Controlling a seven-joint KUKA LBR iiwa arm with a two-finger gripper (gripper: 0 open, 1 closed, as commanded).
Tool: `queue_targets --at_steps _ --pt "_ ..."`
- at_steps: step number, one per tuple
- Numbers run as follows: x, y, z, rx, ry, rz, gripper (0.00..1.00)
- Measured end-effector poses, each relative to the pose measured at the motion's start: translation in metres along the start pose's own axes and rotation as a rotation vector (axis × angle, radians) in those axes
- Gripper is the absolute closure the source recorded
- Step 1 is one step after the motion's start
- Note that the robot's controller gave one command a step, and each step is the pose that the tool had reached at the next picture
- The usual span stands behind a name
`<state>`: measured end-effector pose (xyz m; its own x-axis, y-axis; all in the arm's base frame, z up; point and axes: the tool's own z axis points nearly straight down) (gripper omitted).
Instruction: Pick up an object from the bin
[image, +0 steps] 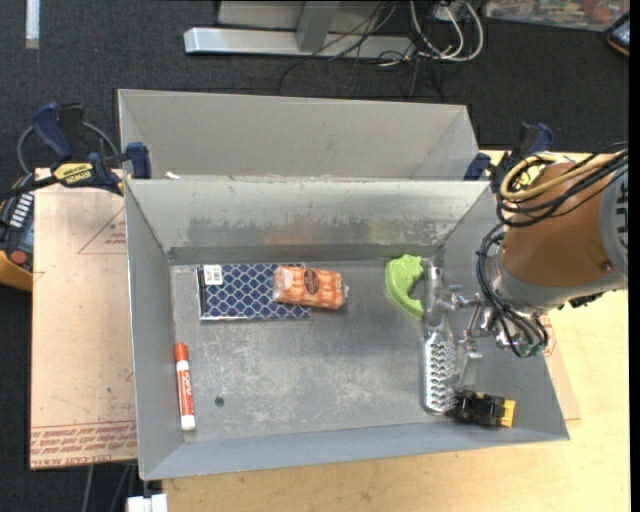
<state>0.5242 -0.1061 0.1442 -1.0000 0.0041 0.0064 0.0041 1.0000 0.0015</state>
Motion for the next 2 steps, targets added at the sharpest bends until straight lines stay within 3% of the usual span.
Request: queue_targets --at_steps 1,2 --pt "-0.002 0.001 -0.004 0.001 -0.007 -0.005 0.0" --pt "-0.015 -0.011 0.063 -0.002 -0.006 -0.495 0.0"
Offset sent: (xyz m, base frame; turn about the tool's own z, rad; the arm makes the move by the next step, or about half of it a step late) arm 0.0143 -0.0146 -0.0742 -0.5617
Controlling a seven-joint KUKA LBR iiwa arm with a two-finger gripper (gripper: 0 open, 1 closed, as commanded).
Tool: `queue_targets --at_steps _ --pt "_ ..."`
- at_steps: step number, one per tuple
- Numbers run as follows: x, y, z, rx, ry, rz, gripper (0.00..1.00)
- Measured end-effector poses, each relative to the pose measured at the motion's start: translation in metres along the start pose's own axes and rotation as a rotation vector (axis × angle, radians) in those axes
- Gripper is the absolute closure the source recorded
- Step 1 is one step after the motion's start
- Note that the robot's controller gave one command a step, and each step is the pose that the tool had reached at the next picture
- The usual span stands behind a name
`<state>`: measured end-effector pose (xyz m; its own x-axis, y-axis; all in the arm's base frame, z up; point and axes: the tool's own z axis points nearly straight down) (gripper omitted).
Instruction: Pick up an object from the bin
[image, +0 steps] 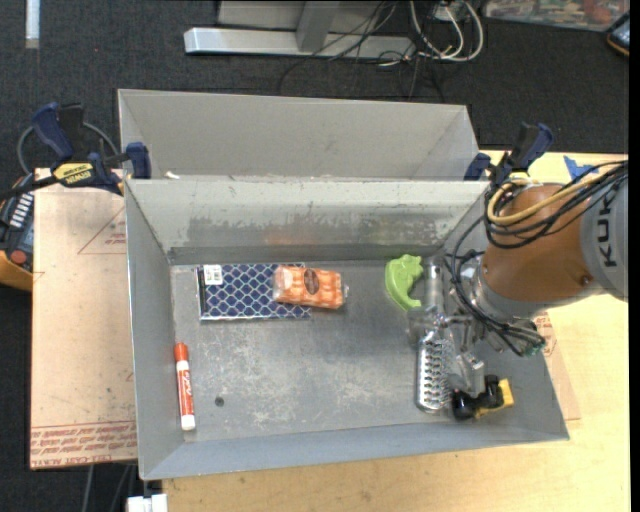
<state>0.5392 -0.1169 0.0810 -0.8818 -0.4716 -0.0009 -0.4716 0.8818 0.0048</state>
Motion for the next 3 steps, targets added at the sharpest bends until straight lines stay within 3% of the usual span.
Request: queue_targets --at_steps 1,2,3 --pt "0.001 -0.002 -0.053 0.008 -0.007 -0.01 0.0" --pt "-0.003 0.016 -0.018 -0.002 -0.002 -0.295 0.0" --pt "-0.011 -0.005 0.011 0.008 -0.008 -0.408 0.0"
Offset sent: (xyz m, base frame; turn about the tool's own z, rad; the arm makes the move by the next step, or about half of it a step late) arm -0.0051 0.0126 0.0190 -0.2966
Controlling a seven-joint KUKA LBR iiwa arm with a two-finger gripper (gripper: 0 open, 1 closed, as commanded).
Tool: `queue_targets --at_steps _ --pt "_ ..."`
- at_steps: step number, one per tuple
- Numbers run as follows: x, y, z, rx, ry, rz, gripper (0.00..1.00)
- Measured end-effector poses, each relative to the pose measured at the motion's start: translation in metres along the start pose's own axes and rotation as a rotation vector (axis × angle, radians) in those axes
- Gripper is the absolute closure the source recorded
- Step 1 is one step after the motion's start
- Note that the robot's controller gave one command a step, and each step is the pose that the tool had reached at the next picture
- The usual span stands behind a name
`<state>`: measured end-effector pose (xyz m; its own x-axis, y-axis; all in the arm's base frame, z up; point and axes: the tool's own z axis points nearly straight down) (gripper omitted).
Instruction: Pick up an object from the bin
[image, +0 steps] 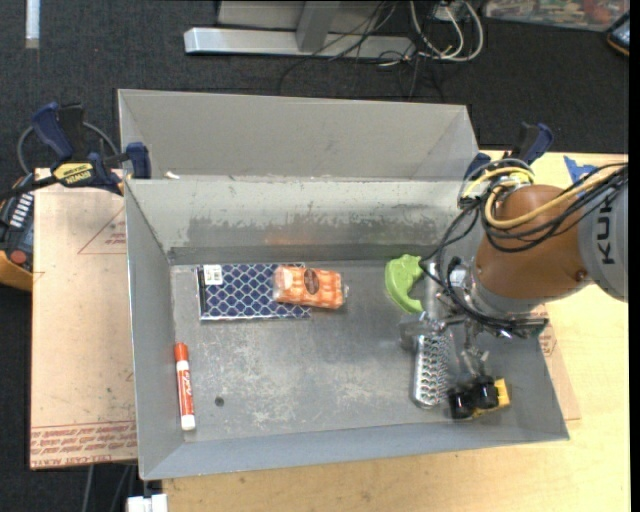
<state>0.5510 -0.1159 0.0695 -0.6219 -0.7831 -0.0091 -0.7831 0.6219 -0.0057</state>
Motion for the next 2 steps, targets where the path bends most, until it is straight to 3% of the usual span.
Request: queue_targets --at_steps 1,2 --pt "-0.0078 0.0319 0.0003 -0.015 0.001 -0.143 1.0" --pt "-0.0078 0.0319 0.0003 -0.015 0.001 -0.144 1.0"
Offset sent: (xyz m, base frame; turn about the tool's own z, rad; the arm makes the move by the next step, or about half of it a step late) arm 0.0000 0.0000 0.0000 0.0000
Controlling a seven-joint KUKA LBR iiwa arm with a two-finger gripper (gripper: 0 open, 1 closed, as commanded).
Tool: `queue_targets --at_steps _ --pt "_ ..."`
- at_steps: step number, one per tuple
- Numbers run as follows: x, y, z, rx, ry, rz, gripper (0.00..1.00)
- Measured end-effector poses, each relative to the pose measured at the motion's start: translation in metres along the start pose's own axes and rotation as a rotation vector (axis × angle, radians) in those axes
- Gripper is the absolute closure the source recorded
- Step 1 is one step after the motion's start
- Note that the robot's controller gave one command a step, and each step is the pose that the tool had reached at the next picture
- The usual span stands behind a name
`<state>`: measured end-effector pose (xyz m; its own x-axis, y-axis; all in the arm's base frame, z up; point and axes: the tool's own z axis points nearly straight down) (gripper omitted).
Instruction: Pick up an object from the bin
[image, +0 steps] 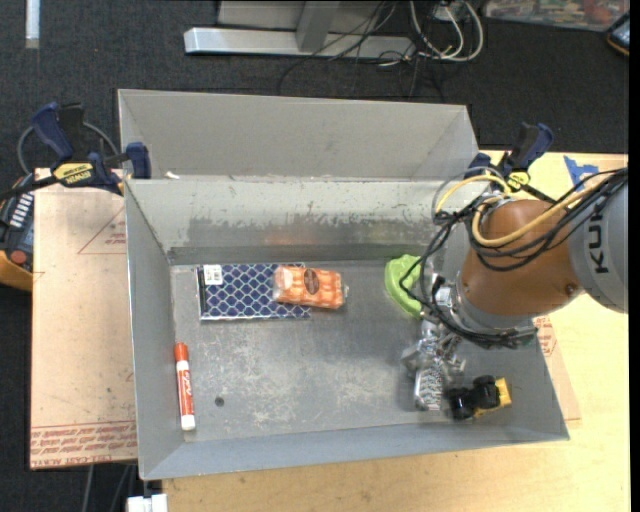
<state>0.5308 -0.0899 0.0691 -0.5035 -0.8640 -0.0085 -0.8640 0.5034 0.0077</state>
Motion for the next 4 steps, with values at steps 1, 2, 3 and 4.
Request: queue_targets --at_steps 1,2,3,4 --pt "0.0 0.001 -0.005 -0.005 0.001 0.0 1.0" --pt "0.0 0.004 -0.027 -0.011 0.003 0.001 1.0" --pt "-0.001 0.002 -0.049 -0.004 0.0 0.003 1.0" --pt "-0.001 0.001 -0.061 -0.002 -0.001 0.004 1.0"
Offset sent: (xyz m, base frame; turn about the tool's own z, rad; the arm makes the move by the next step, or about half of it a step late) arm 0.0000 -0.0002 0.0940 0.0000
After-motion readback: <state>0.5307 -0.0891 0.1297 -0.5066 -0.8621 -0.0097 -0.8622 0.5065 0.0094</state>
